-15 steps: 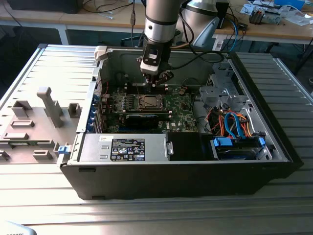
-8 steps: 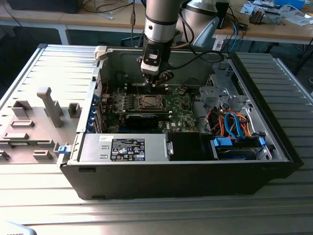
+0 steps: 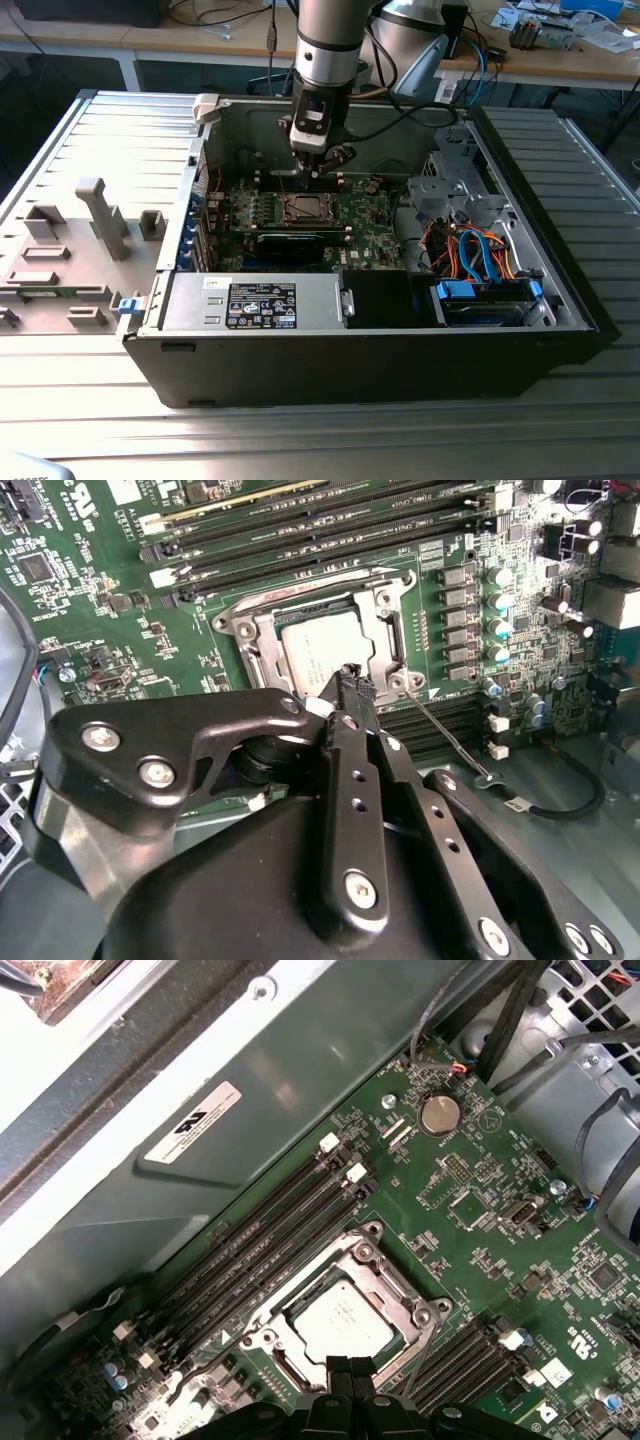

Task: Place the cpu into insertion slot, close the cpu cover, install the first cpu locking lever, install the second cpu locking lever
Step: 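Install the first cpu locking lever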

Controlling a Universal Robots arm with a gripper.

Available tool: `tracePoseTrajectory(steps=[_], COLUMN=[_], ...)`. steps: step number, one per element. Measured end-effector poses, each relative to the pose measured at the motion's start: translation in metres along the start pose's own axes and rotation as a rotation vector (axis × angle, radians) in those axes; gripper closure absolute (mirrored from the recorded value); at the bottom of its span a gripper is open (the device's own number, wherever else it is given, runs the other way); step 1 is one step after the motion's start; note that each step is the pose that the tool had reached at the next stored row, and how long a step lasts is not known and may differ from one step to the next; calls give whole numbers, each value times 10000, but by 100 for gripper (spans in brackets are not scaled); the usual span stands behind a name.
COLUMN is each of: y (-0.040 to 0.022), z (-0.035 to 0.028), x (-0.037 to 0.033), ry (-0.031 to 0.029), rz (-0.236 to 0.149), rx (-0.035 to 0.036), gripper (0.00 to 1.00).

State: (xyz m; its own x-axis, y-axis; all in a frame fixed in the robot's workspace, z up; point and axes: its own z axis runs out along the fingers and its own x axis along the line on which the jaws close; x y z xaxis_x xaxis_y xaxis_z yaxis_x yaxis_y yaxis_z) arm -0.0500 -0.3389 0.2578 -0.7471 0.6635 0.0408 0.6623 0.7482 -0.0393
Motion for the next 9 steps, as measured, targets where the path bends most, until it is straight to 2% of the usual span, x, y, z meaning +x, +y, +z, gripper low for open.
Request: tracePoseTrajectory(steps=[9], y=[0], z=[0], x=[0], ry=[-7], rz=[-190], rx=[7], gripper=[89])
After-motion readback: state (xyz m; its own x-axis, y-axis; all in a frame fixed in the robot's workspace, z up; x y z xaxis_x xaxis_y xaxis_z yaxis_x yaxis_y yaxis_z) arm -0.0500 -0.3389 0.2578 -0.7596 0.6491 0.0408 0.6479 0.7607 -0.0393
